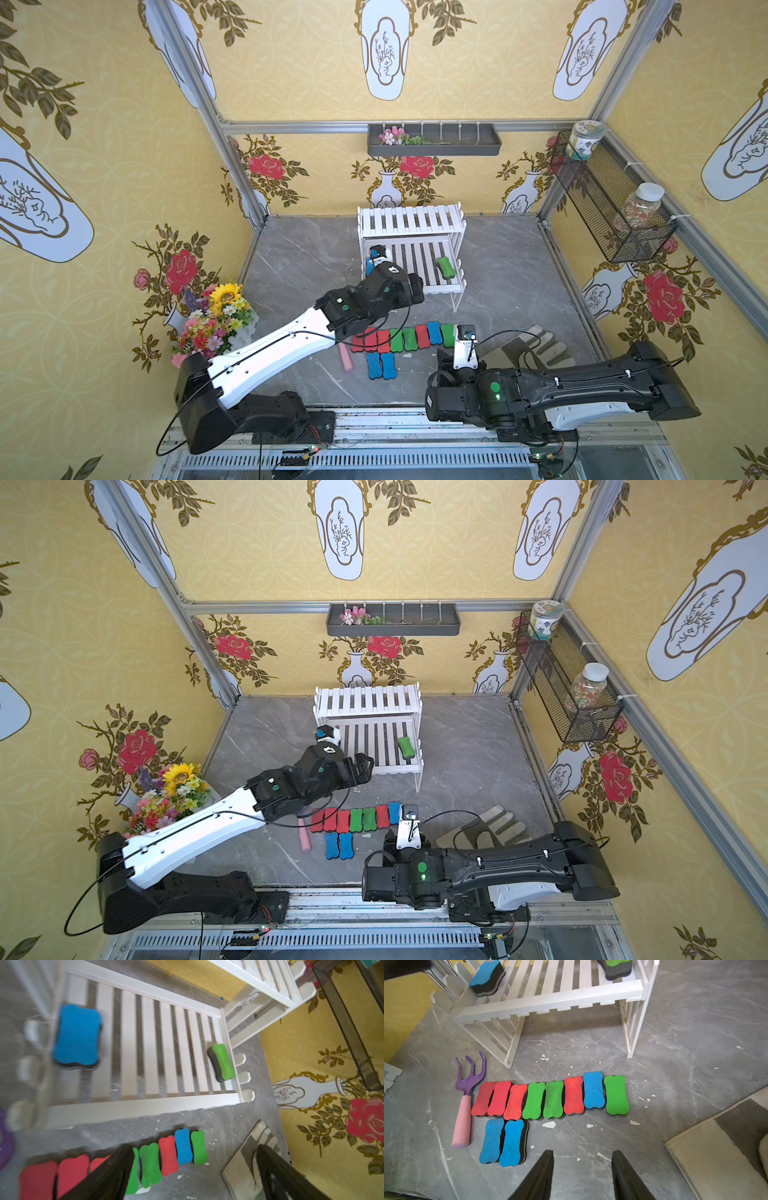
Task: Remove the whiteboard erasers from the shelf
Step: Adjust the whiteboard eraser at the shelf.
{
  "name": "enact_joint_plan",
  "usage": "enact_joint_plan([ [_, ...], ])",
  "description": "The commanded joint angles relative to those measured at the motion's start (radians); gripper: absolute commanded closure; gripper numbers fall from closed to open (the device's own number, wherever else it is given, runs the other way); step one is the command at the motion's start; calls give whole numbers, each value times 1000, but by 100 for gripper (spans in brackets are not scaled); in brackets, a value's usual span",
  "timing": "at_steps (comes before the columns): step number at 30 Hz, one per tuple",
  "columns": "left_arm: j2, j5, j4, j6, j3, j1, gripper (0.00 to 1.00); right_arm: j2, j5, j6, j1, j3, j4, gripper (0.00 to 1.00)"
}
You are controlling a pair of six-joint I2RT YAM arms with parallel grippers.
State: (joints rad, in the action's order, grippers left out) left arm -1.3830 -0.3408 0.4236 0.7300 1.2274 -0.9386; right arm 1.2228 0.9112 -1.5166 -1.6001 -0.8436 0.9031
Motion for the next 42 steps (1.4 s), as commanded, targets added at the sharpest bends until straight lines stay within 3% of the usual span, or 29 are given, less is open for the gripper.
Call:
enact_joint_plan([
  [1,-118,81,-65,-93,99,7,3,0,66,-112,-44,41,41,51],
  [7,-286,82,-51,-87,211,45,6,-46,156,-368,-148,77,221,51],
  [13,-402,74,-59,-76,279,50,8,-61,160,-564,-143,30,526,49],
  [21,-571,38,14,-98,442,49,10,-170,107,-576,-146,164,457,46],
  [34,-713,-65,144,-96,619,40,20,-260,124,-558,-146,209,481,46],
  [42,-747,-99,222,-91,660,34,36,-270,137,-528,-146,196,481,45],
])
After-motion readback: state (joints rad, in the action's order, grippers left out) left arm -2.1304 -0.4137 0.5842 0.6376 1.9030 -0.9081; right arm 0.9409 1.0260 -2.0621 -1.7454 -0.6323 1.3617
